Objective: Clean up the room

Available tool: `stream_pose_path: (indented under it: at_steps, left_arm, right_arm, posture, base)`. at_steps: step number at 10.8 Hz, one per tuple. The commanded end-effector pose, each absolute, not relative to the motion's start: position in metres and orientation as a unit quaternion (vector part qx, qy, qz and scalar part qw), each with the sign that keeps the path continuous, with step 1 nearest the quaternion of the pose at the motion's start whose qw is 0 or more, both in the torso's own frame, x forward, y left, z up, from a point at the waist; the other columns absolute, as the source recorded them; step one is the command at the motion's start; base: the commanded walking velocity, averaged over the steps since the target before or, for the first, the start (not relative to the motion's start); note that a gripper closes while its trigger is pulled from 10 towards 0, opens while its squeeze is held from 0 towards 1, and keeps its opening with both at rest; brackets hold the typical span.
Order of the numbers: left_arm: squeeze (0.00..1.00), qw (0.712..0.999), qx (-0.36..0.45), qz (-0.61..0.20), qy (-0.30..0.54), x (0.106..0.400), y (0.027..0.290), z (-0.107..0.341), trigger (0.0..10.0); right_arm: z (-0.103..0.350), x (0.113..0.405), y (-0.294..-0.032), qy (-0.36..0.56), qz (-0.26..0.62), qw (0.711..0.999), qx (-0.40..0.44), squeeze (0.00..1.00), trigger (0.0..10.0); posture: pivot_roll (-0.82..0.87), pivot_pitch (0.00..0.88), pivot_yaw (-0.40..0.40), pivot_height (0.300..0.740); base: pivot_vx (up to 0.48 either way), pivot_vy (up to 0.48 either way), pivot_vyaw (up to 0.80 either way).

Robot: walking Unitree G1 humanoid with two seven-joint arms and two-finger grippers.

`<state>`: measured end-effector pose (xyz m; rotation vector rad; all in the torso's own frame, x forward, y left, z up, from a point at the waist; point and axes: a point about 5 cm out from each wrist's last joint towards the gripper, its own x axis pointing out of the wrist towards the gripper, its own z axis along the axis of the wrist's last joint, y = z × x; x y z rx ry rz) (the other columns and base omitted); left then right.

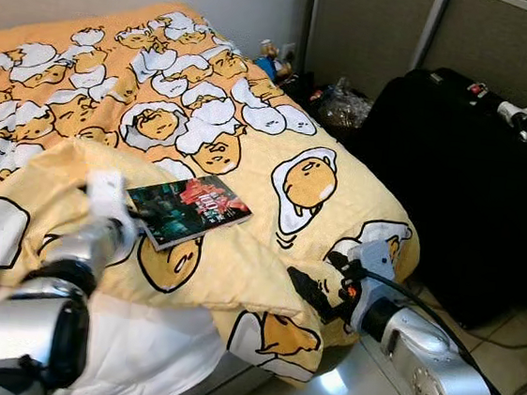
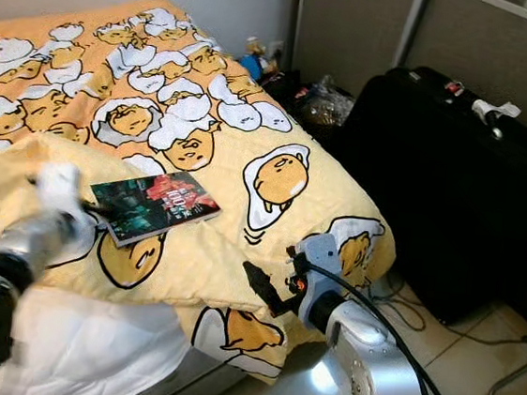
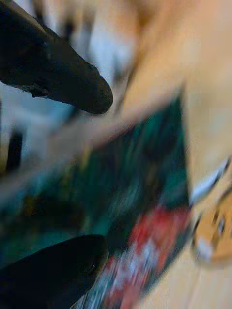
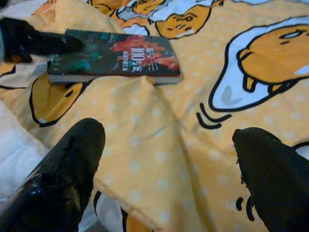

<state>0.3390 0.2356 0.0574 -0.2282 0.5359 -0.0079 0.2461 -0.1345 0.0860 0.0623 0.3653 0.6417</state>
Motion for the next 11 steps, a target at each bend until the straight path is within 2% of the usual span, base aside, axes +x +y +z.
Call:
stream_pose_path:
  at_steps: [1,2,3,5,7,8,10,11]
  left_arm:
    - [1.0,0.956,-0.139,-0.035,0.258,0.338,0.235,0.058,10.0]
    - [1.0,0.954,-0.146,-0.06,0.254,0.338,0.233,0.059,10.0]
    - [1.0,0.946,-0.159,-0.15,0.241,0.335,0.231,0.064,10.0]
    - [1.0,0.932,-0.156,-0.223,0.238,0.324,0.24,0.064,10.0]
    - [0.99,0.901,-0.177,-0.308,0.25,0.306,0.245,0.06,10.0]
    - [0.99,0.879,-0.158,-0.362,0.268,0.293,0.244,0.056,10.0]
    - [1.0,0.872,-0.137,-0.391,0.261,0.29,0.25,0.066,10.0]
    - [1.0,0.881,-0.125,-0.391,0.236,0.298,0.254,0.08,10.0]
  right_arm:
    - [0.089,0.245,-0.133,0.174,0.316,0.932,0.035,0.0,10.0]
    - [0.09,0.245,-0.133,0.173,0.317,0.932,0.036,0.0,10.0]
    - [0.091,0.246,-0.132,0.17,0.318,0.932,0.037,0.0,10.0]
    - [0.091,0.246,-0.131,0.168,0.317,0.933,0.037,0.0,10.0]
    - [0.091,0.248,-0.129,0.167,0.322,0.931,0.037,0.0,10.0]
    - [0.09,0.248,-0.128,0.167,0.326,0.93,0.036,0.0,10.0]
    - [0.09,0.25,-0.128,0.169,0.333,0.927,0.032,0.0,10.0]
    - [0.09,0.25,-0.13,0.169,0.333,0.927,0.031,0.0,10.0]
  posture:
    - [-0.14,0.0,0.082,0.74]
    - [-0.14,0.0,0.085,0.74]
    - [-0.13,0.0,0.09,0.74]
    - [-0.13,0.0,0.094,0.74]
    - [-0.11,0.0,0.09,0.74]
    - [-0.1,0.0,0.082,0.74]
    - [-0.1,0.0,0.078,0.74]
    - [-0.1,0.0,0.078,0.74]
  base:
    - [0.0,0.0,0.0]
    - [0.0,0.0,0.0]
    - [0.0,0.0,0.0]
    - [0.0,0.0,0.0]
    - [0.0,0.0,0.0]
    - [0.0,0.0,0.0]
    - [0.0,0.0,0.0]
    - [0.0,0.0,0.0]
